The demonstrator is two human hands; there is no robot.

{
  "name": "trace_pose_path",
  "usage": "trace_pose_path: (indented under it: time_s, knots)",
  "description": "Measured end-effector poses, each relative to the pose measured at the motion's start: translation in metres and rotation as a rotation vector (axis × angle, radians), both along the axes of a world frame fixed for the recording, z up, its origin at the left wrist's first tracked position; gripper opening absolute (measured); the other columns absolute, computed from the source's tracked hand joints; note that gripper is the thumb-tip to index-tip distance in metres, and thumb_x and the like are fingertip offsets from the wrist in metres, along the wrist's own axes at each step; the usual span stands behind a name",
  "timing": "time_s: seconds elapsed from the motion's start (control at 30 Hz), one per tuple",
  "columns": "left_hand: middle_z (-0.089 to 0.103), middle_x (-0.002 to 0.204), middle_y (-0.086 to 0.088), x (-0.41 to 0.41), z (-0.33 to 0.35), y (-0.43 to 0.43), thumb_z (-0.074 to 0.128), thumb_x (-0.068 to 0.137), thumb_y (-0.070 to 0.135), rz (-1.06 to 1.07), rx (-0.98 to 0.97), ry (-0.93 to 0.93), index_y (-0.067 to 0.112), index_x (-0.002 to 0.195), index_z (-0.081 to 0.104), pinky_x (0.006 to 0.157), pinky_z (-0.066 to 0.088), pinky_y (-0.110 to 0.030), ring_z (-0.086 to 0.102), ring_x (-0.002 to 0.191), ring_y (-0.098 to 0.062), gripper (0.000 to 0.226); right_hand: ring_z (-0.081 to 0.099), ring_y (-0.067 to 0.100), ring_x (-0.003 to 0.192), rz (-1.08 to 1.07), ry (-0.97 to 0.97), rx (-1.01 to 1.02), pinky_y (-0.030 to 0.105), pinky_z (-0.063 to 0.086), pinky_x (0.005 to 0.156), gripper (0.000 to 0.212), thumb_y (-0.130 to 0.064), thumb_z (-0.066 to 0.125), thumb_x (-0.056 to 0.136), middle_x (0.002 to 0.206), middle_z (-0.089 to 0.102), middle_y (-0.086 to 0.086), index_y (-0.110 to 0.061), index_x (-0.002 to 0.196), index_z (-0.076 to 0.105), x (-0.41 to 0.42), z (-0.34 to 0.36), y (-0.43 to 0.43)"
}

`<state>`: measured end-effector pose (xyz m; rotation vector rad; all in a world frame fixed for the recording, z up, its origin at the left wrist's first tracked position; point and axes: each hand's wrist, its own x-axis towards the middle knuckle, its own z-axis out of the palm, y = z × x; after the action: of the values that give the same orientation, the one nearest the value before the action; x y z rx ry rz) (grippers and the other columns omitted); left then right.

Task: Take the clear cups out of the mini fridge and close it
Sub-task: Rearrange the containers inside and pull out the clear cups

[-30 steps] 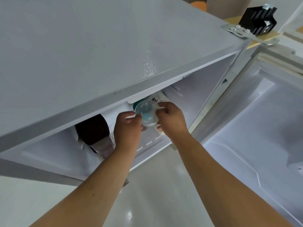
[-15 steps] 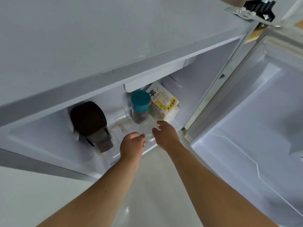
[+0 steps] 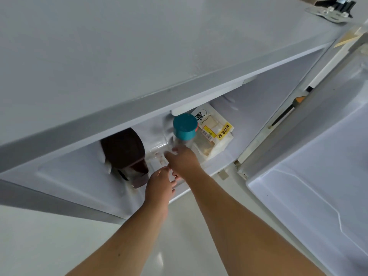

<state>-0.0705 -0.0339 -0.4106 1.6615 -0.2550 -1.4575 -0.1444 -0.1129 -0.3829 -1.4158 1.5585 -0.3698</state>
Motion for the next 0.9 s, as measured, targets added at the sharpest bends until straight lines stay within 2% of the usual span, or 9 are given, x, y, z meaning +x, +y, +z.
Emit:
trace_pose_path:
  time_s: [0.17,0.27,0.37,0.43,0.53,0.6,0.67,0.77,0.9]
  knots:
    - [0.067,0.099,0.016,0.004,0.006,0.002,0.051,0.101,0.045,0.020,-0.005,0.065,0.033,0.122,0.059,0.083,0.054,-0.034,0.071,0.091,-0.009,0.026,0.071,0.025,0.074,-0.065,-0.021,-0.049,0.038,0.061,0.069,0.016,-0.023,0.054,0.103,0.086,0.073,0.007,-0.015,0.100,0.067,0.008,-0.008,0.002]
    - [0.063,0.107,0.015,0.000,0.015,0.003,0.063,0.090,0.061,0.051,-0.058,0.057,0.035,0.132,0.051,0.076,0.055,-0.032,0.075,0.090,-0.011,0.051,0.061,0.018,0.064,-0.166,-0.178,-0.030,0.034,0.050,0.061,0.018,-0.024,0.051,0.100,0.075,0.066,0.002,-0.016,0.094,0.066,-0.010,0.000,0.015]
    - [0.058,0.138,-0.006,-0.009,0.020,0.004,0.075,0.070,0.076,0.061,-0.164,-0.066,0.034,0.146,0.042,0.091,0.058,-0.044,0.069,0.114,-0.029,0.093,0.046,0.015,0.048,-0.259,-0.322,0.180,0.030,0.039,0.049,0.022,-0.023,0.048,0.097,0.059,0.052,0.000,-0.015,0.089,0.067,-0.039,0.007,0.028]
    - [0.055,0.145,-0.006,-0.016,0.020,0.006,0.072,0.062,0.086,-0.026,-0.245,-0.224,0.037,0.143,0.043,0.104,0.051,-0.053,0.059,0.128,-0.030,0.100,0.039,0.014,0.045,-0.265,-0.335,0.299,0.027,0.034,0.047,0.027,-0.028,0.046,0.101,0.058,0.045,0.000,-0.013,0.088,0.065,-0.055,0.012,0.032]
    - [0.053,0.139,0.014,-0.027,0.025,0.010,0.065,0.064,0.089,-0.132,-0.306,-0.430,0.042,0.135,0.047,0.107,0.046,-0.041,0.052,0.133,-0.017,0.087,0.057,0.016,0.053,-0.241,-0.142,0.196,0.031,0.050,0.054,0.027,-0.038,0.048,0.101,0.077,0.064,0.001,-0.018,0.103,0.066,-0.069,0.016,0.033]
    - [0.055,0.142,0.008,-0.032,0.027,0.007,0.061,0.067,0.089,-0.203,-0.301,-0.541,0.036,0.141,0.044,0.102,0.046,-0.035,0.053,0.132,-0.018,0.093,0.070,0.018,0.069,-0.244,-0.066,0.047,0.033,0.059,0.065,0.027,-0.040,0.050,0.099,0.101,0.071,0.000,-0.031,0.123,0.059,-0.075,0.015,0.035]
    - [0.057,0.141,-0.001,-0.036,0.029,0.002,0.061,0.072,0.083,-0.283,-0.281,-0.633,0.031,0.144,0.044,0.102,0.050,-0.040,0.057,0.128,-0.022,0.090,0.069,0.012,0.081,-0.205,-0.037,-0.078,0.026,0.055,0.066,0.034,-0.032,0.047,0.100,0.109,0.072,-0.004,-0.041,0.132,0.054,-0.080,0.011,0.036]
    - [0.053,0.140,-0.007,-0.036,0.031,-0.008,0.063,0.084,0.069,-0.427,-0.260,-0.775,0.028,0.149,0.040,0.096,0.051,-0.041,0.058,0.124,-0.028,0.080,0.057,-0.005,0.077,-0.143,0.063,-0.171,0.007,0.037,0.054,0.038,-0.021,0.045,0.102,0.116,0.069,-0.007,-0.042,0.128,0.063,-0.086,0.007,0.031]
    - [0.052,0.147,-0.010,-0.034,0.029,-0.019,0.064,0.094,0.051,-0.565,-0.281,-0.887,0.026,0.154,0.033,0.100,0.049,-0.044,0.055,0.130,-0.031,0.072,0.062,0.011,0.093,-0.135,0.077,-0.137,0.010,0.038,0.056,0.038,-0.022,0.043,0.105,0.130,0.067,-0.003,-0.037,0.133,0.063,-0.090,0.000,0.024]
